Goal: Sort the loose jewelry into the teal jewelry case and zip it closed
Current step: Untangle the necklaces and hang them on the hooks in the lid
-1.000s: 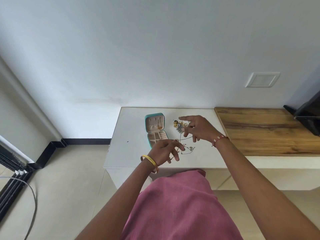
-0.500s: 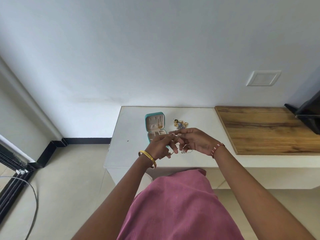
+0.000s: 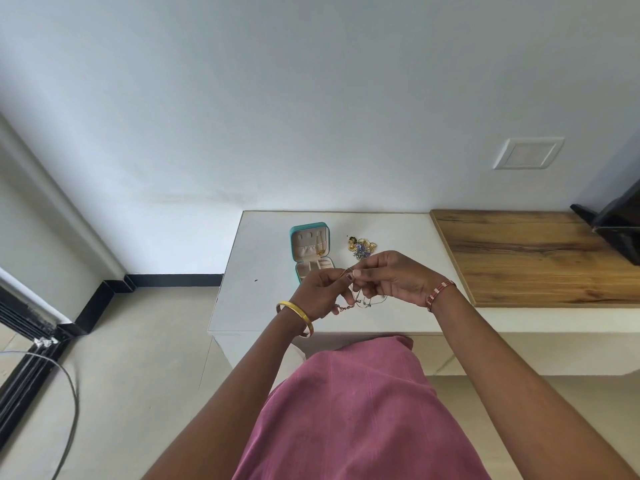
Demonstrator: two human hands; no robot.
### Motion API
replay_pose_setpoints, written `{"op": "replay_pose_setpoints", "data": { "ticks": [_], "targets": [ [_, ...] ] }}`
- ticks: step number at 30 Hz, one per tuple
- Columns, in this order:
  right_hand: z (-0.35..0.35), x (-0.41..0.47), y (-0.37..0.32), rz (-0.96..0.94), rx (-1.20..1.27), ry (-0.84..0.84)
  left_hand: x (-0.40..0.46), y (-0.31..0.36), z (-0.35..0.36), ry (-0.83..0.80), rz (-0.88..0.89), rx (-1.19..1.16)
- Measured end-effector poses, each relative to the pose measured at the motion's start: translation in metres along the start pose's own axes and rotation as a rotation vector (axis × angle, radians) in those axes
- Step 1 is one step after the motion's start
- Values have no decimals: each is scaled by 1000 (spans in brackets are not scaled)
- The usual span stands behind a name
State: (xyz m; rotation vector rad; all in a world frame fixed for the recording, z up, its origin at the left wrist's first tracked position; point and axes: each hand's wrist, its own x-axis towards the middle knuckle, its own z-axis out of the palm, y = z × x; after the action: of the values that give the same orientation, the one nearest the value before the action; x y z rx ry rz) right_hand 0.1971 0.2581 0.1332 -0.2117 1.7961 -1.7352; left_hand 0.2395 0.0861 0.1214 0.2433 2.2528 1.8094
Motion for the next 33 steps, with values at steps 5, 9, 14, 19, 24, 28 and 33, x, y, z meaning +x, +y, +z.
{"op": "replay_pose_setpoints", "data": {
  "ticks": [5, 9, 14, 19, 24, 28, 33],
  "targets": [
    [3, 1, 0, -33, -76, 74, 0, -4, 2, 70, -14, 30],
    [8, 2, 0, -38, -55, 145, 2, -6, 3, 107, -25, 10],
    [14, 4, 4, -65, -35, 248, 6, -8, 2, 116, -23, 67],
    [15, 4, 0, -105, -122, 295, 6, -10, 3, 105, -47, 54],
    [12, 1, -9, -110, -229, 287, 5, -15, 2, 218, -98, -39],
    [17, -4, -19, -80, -426, 204, 6, -10, 3, 233, -26, 54],
    [26, -5, -29, -90, -638, 221, 10, -9, 2, 199, 27, 88]
  ]
}}
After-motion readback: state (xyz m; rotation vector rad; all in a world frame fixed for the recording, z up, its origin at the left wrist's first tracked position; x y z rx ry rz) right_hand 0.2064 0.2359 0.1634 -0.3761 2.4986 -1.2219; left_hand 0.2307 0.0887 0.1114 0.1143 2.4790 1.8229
